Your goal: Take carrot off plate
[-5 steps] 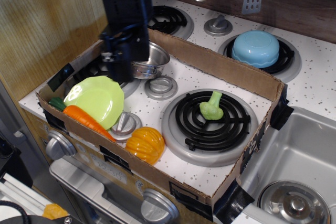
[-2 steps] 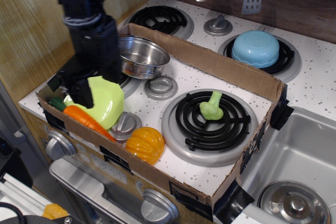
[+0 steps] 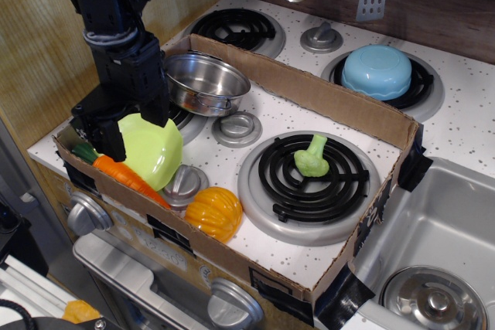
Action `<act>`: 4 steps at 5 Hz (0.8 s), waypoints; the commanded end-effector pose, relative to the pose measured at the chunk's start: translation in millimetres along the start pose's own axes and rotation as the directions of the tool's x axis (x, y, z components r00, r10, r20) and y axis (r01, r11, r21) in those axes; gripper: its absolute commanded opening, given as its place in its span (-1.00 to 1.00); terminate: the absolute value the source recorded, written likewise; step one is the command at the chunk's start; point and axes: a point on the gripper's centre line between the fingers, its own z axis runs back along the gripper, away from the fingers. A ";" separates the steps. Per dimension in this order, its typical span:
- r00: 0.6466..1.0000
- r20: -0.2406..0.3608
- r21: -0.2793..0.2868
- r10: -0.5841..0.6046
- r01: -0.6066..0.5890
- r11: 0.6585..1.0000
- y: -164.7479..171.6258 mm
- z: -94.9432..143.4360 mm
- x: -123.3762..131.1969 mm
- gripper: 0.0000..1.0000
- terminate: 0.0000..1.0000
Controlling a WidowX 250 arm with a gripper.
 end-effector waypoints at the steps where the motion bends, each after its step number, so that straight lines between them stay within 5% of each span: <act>1: 0.999 -0.009 0.064 -0.052 0.053 0.997 20.6 -10.5 -31.1 1.00 -1.00; 2: 0.998 0.040 0.048 -0.052 0.050 0.998 20.9 -21.4 -38.7 1.00 -1.00; 4: 0.997 0.014 0.012 -0.075 0.074 0.997 18.2 -17.8 -47.0 1.00 -1.00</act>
